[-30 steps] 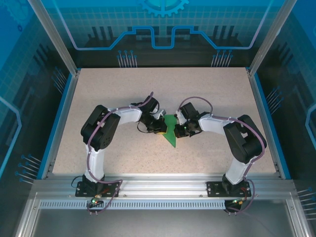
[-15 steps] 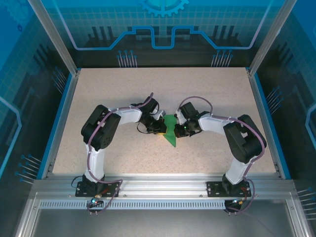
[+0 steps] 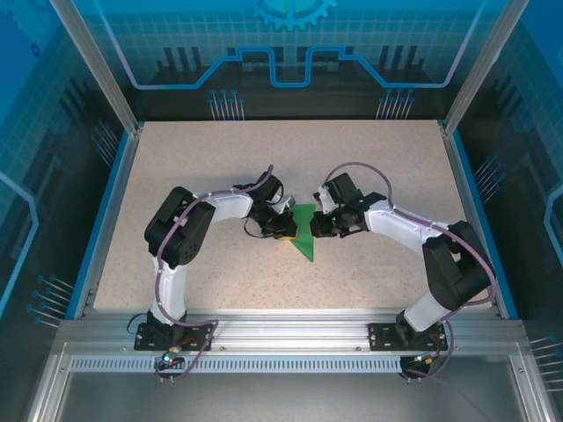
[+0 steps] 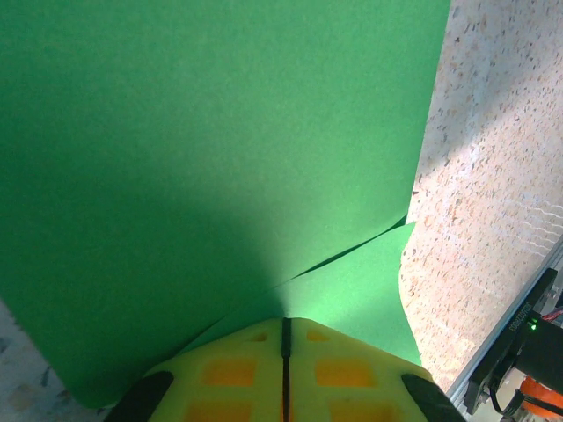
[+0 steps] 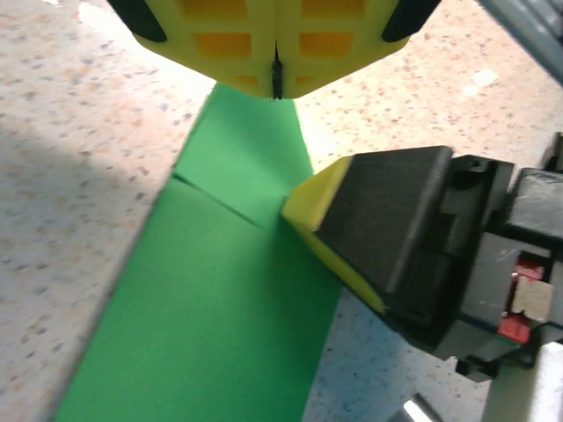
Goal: Fold a paper plane with a square sheet of paper (fold left side to right side)
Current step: Third fold the triangle at the center of the table.
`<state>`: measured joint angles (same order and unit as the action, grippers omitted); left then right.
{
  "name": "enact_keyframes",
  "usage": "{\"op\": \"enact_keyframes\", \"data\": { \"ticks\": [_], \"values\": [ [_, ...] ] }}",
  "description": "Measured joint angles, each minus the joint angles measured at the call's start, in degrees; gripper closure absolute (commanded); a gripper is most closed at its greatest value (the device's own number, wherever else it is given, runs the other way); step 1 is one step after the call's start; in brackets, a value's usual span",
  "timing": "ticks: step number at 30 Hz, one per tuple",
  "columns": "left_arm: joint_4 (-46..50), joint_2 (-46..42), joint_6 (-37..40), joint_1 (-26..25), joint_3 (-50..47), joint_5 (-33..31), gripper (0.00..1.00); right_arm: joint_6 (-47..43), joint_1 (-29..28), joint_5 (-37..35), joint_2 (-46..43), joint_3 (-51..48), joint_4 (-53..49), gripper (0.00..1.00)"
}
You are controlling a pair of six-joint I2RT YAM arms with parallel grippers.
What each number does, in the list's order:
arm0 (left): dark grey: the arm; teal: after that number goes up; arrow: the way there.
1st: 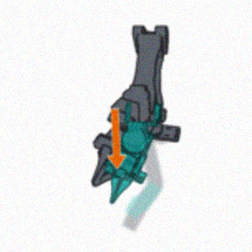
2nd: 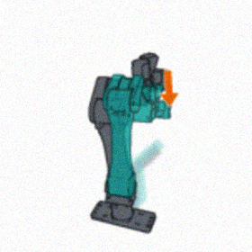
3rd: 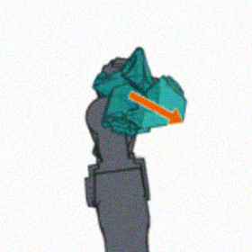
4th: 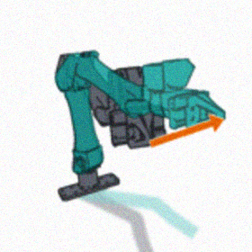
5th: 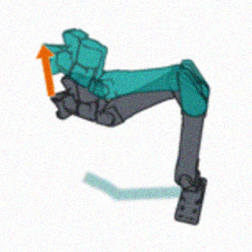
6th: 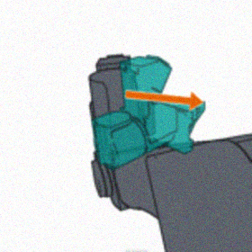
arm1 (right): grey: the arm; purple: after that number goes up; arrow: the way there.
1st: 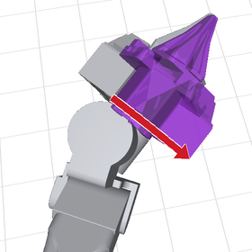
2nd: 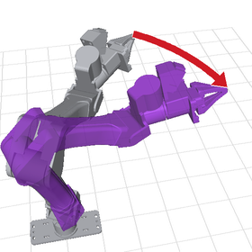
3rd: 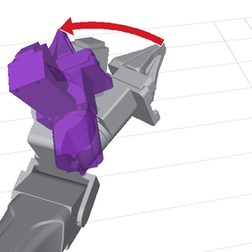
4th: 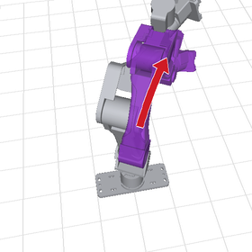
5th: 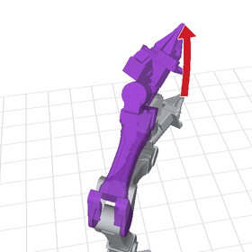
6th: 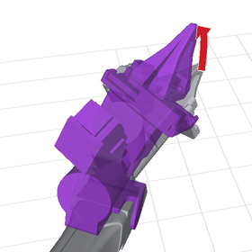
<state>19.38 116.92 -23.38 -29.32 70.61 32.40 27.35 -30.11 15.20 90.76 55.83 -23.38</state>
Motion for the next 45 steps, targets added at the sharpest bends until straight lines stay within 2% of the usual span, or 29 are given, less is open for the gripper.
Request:
{"op": "enact_keyframes", "data": {
  "ticks": [9,32,45],
  "values": [
    [0.0,0.0,0.0,0.0,0.0,0.0,0.92,10.2,-7.4,2.4,6.2,-0.3,2.1,1.0],
    [0.0,0.0,0.0,0.0,0.0,0.0,0.92,14.3,-7.5,-2.6,9.9,0.9,1.7,1.0],
    [0.0,0.0,0.0,0.0,0.0,0.0,0.92,14.7,-7.5,-3.0,10.3,0.9,0.7,1.0]
  ]
}}
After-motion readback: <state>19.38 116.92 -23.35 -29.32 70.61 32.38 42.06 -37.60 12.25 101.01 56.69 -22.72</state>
